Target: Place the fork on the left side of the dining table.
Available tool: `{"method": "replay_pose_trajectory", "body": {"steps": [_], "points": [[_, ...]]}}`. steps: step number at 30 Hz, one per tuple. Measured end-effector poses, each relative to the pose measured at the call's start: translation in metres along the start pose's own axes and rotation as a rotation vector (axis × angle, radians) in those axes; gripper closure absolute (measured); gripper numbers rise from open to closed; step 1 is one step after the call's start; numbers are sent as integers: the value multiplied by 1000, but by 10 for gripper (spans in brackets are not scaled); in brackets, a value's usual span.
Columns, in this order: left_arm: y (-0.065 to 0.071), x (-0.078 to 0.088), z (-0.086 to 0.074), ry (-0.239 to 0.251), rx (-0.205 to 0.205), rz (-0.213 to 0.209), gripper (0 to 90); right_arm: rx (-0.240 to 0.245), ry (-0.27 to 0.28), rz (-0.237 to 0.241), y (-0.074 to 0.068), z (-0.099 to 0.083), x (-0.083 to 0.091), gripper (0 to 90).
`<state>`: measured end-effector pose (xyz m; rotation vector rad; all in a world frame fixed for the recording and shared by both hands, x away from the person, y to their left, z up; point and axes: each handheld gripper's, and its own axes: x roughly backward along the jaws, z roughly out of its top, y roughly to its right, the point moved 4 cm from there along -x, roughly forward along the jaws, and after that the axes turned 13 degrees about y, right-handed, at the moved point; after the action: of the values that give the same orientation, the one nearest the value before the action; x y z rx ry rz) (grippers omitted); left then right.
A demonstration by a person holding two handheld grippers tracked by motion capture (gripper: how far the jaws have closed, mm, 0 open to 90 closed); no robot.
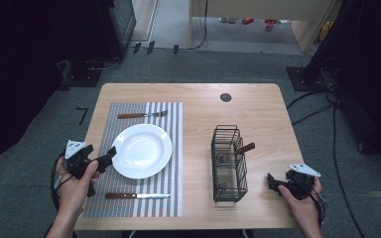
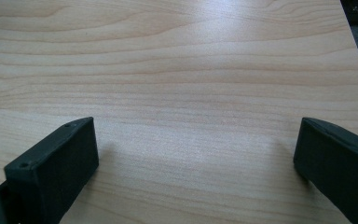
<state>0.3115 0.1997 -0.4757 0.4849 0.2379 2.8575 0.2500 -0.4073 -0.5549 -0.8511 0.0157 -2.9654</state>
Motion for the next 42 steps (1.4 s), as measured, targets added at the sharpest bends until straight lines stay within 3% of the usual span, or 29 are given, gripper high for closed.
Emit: {"method": "replay_pose_trajectory", "body": {"steps": [11,15,22,31,34,42], "points": [[-21,6,-37,-54,-12,52,116,0,0,0,0,0,0,0],[-32,5,-56,-114,-45,75,120,0,0,0,0,0,0,0],[-38,7,-65,-153,-96,89,119,-1,0,0,0,0,0,0],[-38,5,-67,-189,-112,101,121,0,0,0,0,0,0,0],[-35,3,-68,-205,-153,126,121,0,0,0,0,0,0,0],[-35,3,-68,-206,-150,126,120,0,0,0,0,0,0,0]]}}
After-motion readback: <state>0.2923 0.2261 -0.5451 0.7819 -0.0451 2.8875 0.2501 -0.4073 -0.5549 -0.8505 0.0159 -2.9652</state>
